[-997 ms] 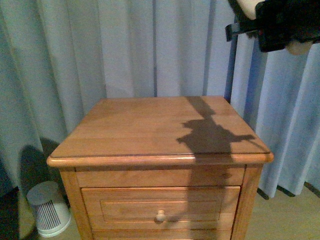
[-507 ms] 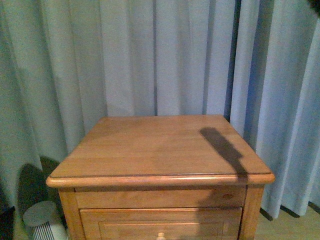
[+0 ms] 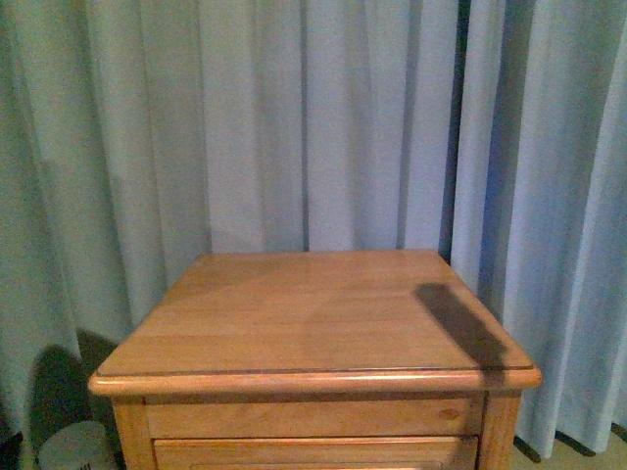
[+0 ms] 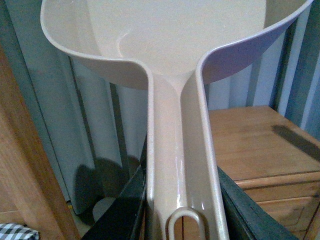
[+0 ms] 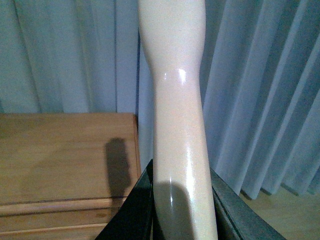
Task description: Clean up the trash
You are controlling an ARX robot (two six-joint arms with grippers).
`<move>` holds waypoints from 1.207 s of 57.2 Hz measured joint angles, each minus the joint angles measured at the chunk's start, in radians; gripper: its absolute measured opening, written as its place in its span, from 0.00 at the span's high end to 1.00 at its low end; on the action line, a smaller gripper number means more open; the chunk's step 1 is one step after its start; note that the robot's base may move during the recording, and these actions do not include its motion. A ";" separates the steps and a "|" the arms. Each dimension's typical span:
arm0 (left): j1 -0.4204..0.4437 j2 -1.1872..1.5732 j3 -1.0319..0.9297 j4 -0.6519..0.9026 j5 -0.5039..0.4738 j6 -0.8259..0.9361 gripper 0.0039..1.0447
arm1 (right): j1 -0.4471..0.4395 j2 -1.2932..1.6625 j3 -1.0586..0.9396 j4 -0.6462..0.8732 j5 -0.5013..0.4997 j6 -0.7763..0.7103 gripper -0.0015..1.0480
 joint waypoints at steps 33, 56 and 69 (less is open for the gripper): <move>0.000 0.000 0.000 0.000 0.000 0.000 0.73 | 0.011 -0.024 -0.012 -0.028 0.061 0.001 0.80; -0.001 0.000 -0.002 0.000 -0.003 0.000 0.73 | 0.011 -0.032 -0.014 -0.029 0.058 0.001 0.80; -0.002 0.000 -0.003 0.000 -0.002 0.000 0.73 | 0.011 -0.026 -0.019 -0.030 0.060 0.001 0.80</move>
